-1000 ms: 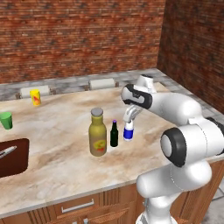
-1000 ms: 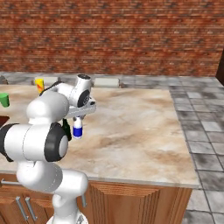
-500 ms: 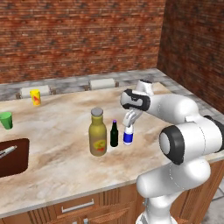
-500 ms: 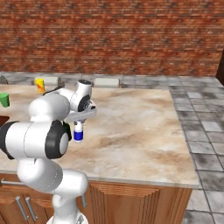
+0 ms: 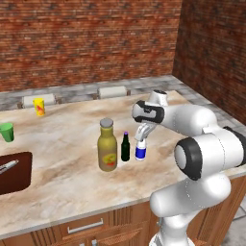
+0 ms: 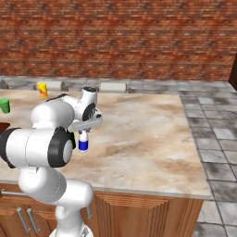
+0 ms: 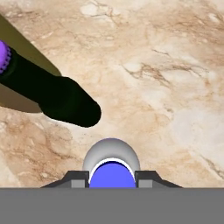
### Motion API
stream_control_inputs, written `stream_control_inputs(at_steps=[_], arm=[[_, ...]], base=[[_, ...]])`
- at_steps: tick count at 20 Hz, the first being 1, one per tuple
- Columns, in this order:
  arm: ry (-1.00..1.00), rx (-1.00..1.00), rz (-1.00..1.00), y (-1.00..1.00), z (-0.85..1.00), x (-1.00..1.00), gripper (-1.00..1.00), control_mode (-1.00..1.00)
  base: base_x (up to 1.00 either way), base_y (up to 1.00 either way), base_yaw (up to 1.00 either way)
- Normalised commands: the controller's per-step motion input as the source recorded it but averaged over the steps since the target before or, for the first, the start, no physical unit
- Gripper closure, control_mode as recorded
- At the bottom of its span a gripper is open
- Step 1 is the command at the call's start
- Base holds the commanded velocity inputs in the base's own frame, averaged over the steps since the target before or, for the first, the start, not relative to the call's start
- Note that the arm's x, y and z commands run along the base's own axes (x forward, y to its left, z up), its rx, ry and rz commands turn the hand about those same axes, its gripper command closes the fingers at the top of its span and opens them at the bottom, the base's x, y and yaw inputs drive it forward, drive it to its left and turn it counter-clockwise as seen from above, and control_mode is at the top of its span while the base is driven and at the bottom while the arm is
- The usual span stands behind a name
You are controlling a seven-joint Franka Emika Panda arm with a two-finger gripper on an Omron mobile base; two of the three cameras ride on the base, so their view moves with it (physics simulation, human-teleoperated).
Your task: Place the drinks on the dining counter in a tight cluster.
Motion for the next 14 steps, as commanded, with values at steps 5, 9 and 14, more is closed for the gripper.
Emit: stream_control_inputs(at_steps=[5,9,14], arm=[[-0.03,0.00,0.00,0.00,-0.21,0.02,1.00,-1.00],[-0.01,0.00,0.00,0.00,-0.02,0.00,1.00,-1.00],[0.00,0.00,0.00,0.00,0.00,0.00,1.00,-1.00]], base=[[0.00,0.00,0.00],[0.00,0.00,0.00],[0.00,0.00,0.00]])
